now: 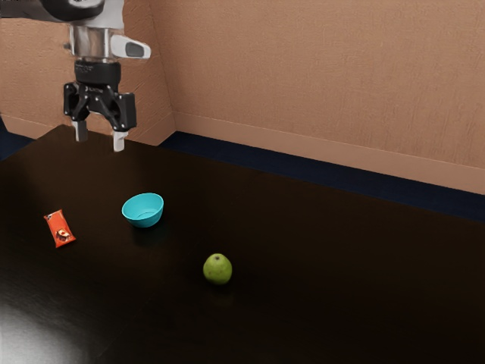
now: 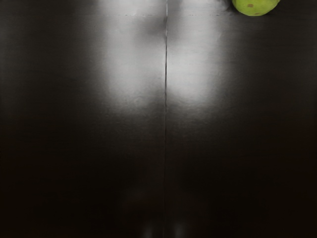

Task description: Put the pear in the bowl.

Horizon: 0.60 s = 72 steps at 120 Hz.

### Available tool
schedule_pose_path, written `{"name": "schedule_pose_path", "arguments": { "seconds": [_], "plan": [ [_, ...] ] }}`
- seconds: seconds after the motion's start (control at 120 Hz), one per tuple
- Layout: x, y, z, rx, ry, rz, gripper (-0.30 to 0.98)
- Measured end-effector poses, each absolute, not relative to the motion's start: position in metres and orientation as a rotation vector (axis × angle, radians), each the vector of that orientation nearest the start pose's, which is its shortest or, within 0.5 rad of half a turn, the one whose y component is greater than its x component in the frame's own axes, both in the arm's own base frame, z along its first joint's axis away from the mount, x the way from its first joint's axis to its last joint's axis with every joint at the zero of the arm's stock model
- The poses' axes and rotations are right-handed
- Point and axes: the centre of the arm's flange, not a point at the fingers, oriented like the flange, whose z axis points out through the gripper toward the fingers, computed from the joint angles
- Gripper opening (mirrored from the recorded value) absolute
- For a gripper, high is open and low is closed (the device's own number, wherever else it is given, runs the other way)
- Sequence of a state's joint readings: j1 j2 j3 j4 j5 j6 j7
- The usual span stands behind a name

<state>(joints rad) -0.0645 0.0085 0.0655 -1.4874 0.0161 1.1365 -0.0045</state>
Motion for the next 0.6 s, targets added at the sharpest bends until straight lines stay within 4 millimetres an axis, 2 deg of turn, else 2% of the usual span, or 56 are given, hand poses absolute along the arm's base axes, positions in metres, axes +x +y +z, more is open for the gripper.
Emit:
{"name": "schedule_pose_path", "arguments": {
  "seconds": [0.092, 0.183, 0.4, 0.45, 0.483, 0.6],
  "plan": [
    [0.526, 0.003, 0.633, -3.114, -0.017, 0.337, 0.69],
    [0.538, 0.004, 0.639, -3.132, -0.022, 0.187, 0.69],
    [0.547, 0.009, 0.647, -3.139, -0.042, 0.038, 0.69],
    [0.548, 0.01, 0.636, -3.135, -0.046, 0.056, 0.69],
    [0.549, 0.011, 0.622, -3.133, -0.049, 0.081, 0.69],
    [0.545, 0.013, 0.546, -3.125, -0.057, 0.206, 0.69]
  ]
}}
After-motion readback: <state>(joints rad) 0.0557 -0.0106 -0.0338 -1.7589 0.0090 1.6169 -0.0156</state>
